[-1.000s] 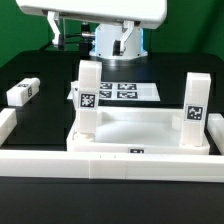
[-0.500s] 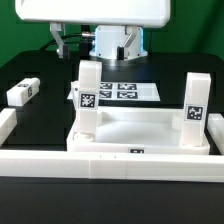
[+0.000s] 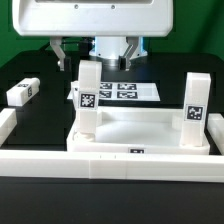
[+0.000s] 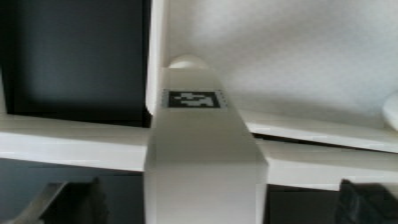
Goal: Assemble desk
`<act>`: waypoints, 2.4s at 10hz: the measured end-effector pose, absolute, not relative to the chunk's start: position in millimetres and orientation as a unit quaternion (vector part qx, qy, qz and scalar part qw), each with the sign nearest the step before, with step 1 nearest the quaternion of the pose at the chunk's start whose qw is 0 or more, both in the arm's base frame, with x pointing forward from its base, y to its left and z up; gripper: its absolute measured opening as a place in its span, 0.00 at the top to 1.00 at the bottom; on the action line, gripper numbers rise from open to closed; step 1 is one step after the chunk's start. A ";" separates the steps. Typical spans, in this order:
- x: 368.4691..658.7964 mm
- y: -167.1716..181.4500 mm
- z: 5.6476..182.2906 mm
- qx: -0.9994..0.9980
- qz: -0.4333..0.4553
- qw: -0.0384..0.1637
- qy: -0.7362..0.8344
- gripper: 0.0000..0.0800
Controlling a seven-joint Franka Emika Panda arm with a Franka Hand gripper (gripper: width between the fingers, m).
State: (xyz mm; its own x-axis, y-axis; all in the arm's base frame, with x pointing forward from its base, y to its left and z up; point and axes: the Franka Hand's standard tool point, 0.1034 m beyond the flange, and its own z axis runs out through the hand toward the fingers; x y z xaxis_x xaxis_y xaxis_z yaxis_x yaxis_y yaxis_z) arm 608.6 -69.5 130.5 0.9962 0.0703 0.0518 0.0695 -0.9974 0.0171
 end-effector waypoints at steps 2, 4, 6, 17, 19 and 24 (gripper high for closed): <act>607.6 -75.7 128.1 0.999 0.024 0.009 0.032 0.19; 606.6 -76.5 126.9 0.999 0.023 0.008 0.032 0.25; 606.3 -77.4 125.2 0.999 0.025 0.010 0.045 0.60; 605.8 -82.6 124.4 0.981 0.031 -0.034 -0.189 0.64; 606.5 -81.9 123.9 0.960 0.029 -0.043 -0.274 0.64; 609.5 -71.7 123.5 0.879 0.019 -0.050 -0.474 0.64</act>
Offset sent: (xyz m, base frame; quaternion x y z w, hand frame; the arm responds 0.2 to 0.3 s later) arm -0.0027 -0.0033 -0.0007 0.0033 0.0017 -0.0081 1.0000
